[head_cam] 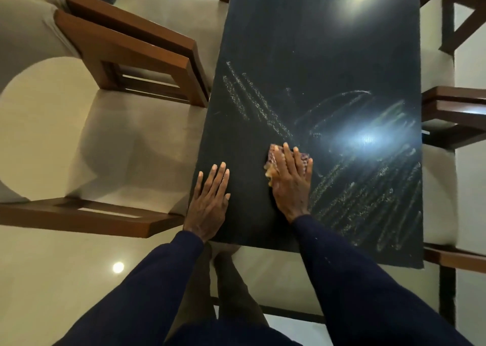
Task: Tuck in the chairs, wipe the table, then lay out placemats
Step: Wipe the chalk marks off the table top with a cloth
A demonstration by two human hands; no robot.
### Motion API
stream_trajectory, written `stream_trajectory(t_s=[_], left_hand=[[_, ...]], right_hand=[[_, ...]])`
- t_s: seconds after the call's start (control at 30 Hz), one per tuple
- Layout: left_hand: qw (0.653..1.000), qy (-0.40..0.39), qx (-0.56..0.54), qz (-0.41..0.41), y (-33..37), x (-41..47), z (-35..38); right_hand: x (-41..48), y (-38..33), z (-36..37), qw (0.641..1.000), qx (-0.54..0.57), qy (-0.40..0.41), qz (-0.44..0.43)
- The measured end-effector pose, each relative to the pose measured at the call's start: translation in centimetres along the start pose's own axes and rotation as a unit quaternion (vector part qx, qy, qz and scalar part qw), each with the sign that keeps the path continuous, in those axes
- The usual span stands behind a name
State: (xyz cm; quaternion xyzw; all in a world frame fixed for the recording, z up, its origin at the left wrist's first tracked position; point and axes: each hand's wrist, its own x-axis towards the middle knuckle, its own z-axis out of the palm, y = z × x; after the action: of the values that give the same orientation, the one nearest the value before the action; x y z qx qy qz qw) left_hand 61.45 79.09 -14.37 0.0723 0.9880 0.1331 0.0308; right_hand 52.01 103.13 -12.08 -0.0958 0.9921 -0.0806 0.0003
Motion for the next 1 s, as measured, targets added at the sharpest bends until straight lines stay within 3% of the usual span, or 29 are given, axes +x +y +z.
stream_trajectory(t_s=[0.1,0.23,0.3,0.37,0.43,0.5,0.57,0.63,0.73,0.83,0.9,1.0], left_hand=[[1.0,0.004,0.002,0.005,0.3,0.6,0.0],[1.0,0.012,-0.023,0.012,0.1,0.8,0.1],[0.999,0.014,-0.033,0.01,0.3,0.9,0.1],[0.999,0.012,-0.032,0.009,0.3,0.8,0.2],[0.999,0.009,-0.031,0.006,0.3,1.0,0.2],[1.0,0.007,-0.026,0.006,0.2,1.0,0.2],[1.0,0.011,-0.019,0.007,0.3,0.9,0.2],[1.0,0.017,-0.018,0.003,0.4,0.8,0.1],[0.999,0.022,-0.019,-0.018,0.1,0.5,0.2],[0.998,0.021,-0.027,-0.043,0.0,0.4,0.1],[0.999,0.021,-0.023,-0.045,0.2,0.5,0.2],[0.998,0.024,-0.022,-0.049,0.3,0.8,0.2]], right_hand=[[0.4,-2.8,1.0,1.0,0.021,0.0,-0.006],[-5.8,-1.1,0.2,0.984,0.018,-0.048,-0.17],[-8.0,2.1,-0.5,0.979,0.002,-0.053,-0.199],[-8.1,4.7,-1.0,0.988,-0.007,-0.032,-0.152],[-6.1,5.2,-0.8,0.999,-0.004,-0.001,-0.046],[-3.4,3.7,-0.3,0.999,-0.004,0.026,0.047],[-1.4,1.2,0.6,0.997,-0.005,0.033,0.076],[-0.8,-1.3,1.3,0.999,0.005,0.026,0.038],[-3.7,-2.6,1.2,0.992,0.009,-0.019,-0.122],[-6.7,0.4,-0.3,0.965,-0.008,-0.064,-0.253],[-7.0,2.9,-1.1,0.969,-0.011,-0.056,-0.239],[-4.4,3.2,-0.6,0.994,-0.009,-0.02,-0.104]])
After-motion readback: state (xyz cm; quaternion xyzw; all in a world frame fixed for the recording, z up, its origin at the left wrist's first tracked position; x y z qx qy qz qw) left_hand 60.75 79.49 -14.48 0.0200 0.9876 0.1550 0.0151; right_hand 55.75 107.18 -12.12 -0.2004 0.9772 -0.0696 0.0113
